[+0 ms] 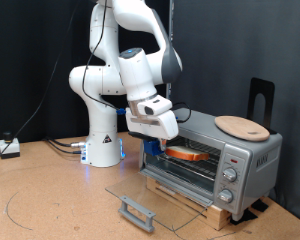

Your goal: Make a piece of toast with the oven

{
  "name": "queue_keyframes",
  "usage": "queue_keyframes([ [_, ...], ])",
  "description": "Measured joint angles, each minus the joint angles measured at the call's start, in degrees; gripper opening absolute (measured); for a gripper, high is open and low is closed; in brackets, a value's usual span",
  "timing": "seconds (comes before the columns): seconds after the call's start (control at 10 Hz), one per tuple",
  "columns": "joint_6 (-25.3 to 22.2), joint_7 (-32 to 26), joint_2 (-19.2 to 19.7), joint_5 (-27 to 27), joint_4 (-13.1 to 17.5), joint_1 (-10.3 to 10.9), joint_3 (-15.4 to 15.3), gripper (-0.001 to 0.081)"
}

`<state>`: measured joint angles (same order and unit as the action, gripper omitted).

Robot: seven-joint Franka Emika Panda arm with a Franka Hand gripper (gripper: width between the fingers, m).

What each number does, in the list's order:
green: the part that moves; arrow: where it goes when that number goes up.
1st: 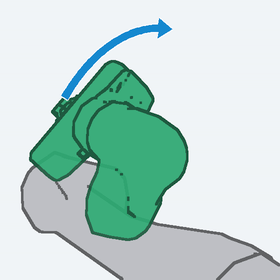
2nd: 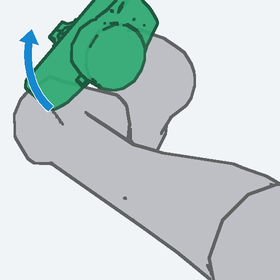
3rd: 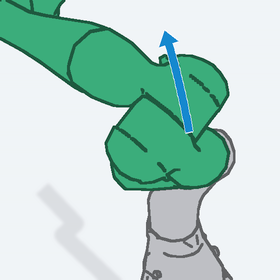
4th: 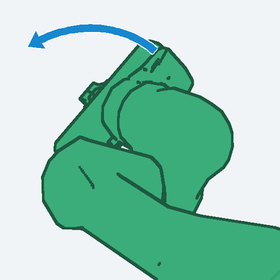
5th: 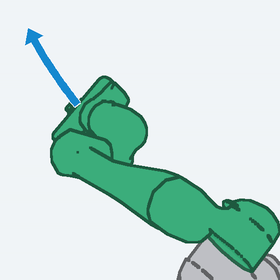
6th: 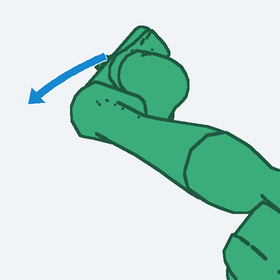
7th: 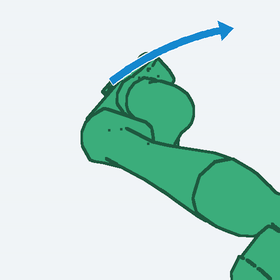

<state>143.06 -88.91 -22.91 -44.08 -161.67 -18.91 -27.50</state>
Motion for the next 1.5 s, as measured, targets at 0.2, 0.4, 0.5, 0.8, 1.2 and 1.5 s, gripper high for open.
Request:
queue_keyframes([
  [0.2, -1.33, -0.66, -0.22, -2.24, 0.00, 1.10, -0.07, 0.0461],
  [0.4, -1.60, -0.58, -0.43, -2.96, -0.07, 1.91, -0.43, 0.0461],
  [0.5, -1.48, -0.11, -0.39, -2.85, -0.11, 1.81, -0.65, 0.0461],
  [0.8, 10.18, 4.46, 3.76, 2.92, -0.23, -3.03, -3.87, 0.0461],
  [1.2, 16.00, 6.26, 12.93, 8.79, 4.12, -10.29, -3.38, 0.0461],
  [1.5, 3.44, 1.12, 12.98, 5.01, 9.37, -11.32, 2.86, 0.0461],
])
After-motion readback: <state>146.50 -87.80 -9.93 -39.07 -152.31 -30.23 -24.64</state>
